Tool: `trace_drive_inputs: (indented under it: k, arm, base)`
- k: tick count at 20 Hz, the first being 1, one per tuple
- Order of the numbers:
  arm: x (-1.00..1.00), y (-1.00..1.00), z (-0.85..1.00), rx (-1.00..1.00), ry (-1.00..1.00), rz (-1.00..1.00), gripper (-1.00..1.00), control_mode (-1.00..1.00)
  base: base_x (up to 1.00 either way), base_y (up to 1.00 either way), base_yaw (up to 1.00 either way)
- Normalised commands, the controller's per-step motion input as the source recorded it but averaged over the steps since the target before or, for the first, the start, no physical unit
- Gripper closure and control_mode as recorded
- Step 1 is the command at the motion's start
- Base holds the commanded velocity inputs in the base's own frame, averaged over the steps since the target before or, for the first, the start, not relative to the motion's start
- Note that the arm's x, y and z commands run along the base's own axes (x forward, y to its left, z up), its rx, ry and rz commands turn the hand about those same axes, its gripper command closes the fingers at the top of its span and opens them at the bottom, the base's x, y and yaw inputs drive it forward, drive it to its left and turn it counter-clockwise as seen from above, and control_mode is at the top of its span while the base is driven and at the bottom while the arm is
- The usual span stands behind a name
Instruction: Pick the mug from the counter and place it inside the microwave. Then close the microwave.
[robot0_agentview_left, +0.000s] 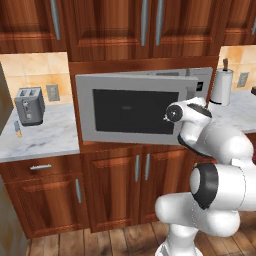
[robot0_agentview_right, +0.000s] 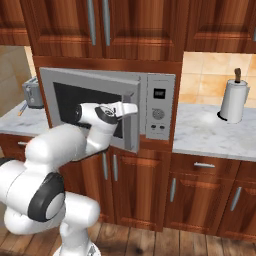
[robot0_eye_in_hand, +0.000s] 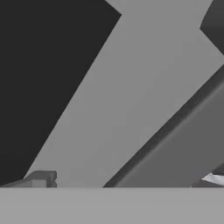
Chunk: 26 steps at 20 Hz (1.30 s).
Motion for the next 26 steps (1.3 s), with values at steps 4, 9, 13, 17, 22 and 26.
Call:
trace_drive_inputs:
  k: [4, 9, 13, 17, 22, 26]
  arm:
    - [0.49, -0.18, 0.00, 0.00, 0.00, 0.00, -1.00, -1.00]
    - [0.40, -0.11, 0.00, 0.00, 0.00, 0.00, -1.00, -1.00]
    - [0.47, -0.10, 0.00, 0.00, 0.00, 0.00, -1.00, -1.00]
    - [0.48, -0.12, 0.00, 0.00, 0.00, 0.00, -1.00, -1.00]
    - [0.49, -0.13, 0.00, 0.00, 0.00, 0.00, -1.00, -1.00]
    - [0.49, -0.14, 0.00, 0.01, 0.00, 0.00, -1.00, -1.00]
  base:
    - [0.00, 0.00, 0.00]
    - [0.00, 0.00, 0.00]
    - [0.00, 0.00, 0.00]
    - [0.00, 0.00, 0.00]
    - [0.00, 0.00, 0.00]
    - [0.00, 0.00, 0.00]
